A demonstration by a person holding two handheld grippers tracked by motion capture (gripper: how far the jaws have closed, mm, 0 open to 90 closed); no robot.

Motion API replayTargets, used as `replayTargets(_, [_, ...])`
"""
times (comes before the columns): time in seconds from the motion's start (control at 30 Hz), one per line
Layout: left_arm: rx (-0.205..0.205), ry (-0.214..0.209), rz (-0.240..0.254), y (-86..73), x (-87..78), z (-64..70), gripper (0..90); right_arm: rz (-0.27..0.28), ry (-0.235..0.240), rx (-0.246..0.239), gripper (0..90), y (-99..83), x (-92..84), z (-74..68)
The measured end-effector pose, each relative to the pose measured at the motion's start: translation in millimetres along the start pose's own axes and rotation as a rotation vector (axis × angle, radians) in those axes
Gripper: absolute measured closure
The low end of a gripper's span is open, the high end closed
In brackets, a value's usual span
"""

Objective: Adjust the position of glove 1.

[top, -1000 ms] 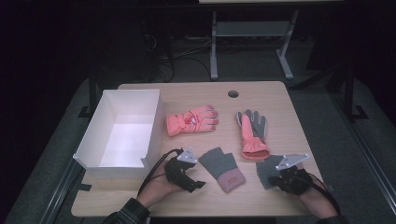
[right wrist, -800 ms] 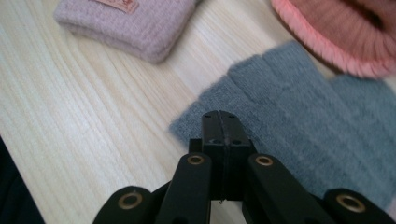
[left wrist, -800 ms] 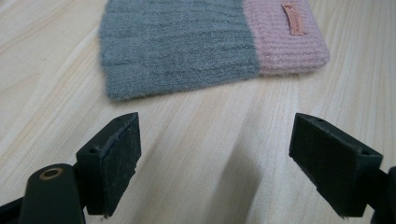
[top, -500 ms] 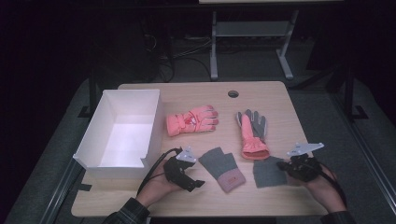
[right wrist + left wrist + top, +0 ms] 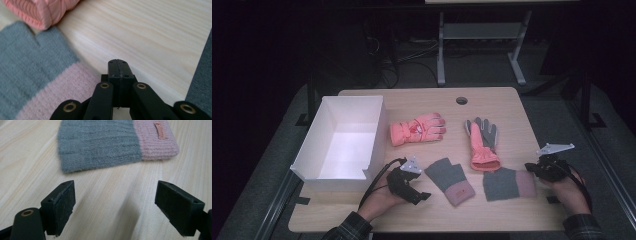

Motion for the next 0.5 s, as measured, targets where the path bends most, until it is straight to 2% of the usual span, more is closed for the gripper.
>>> replayTargets(0.17, [0.001, -0.001, -0.001, -0.1, -0.2, -0.1, 16.4, -0.013, 0.015, 0.004, 90.0, -11.2, -8.0, -8.5])
replayTargets(0.3, [0.006, 0.0, -0.002, -0.1, -1.4, 0.1, 16.4, -0.026, 0.028, -0.02, 90.0, -19.0, -14.8, -20.3])
replayTargets(0.5, [0.001, -0.003, 0.002, 0.7, -0.5, 1.2, 16.4, -0.021, 0.069, -0.049, 90.0, -24.3, -29.3, -50.7])
Point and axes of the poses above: each handheld gripper's, and its own axes: x roughly forward along the jaws, y roughly out of its top, z roughly to its right, the point moved 9 cm from there along x, roughly forward along the jaws, and after that the axes turned 1 degree about z, right-handed, at the moved point
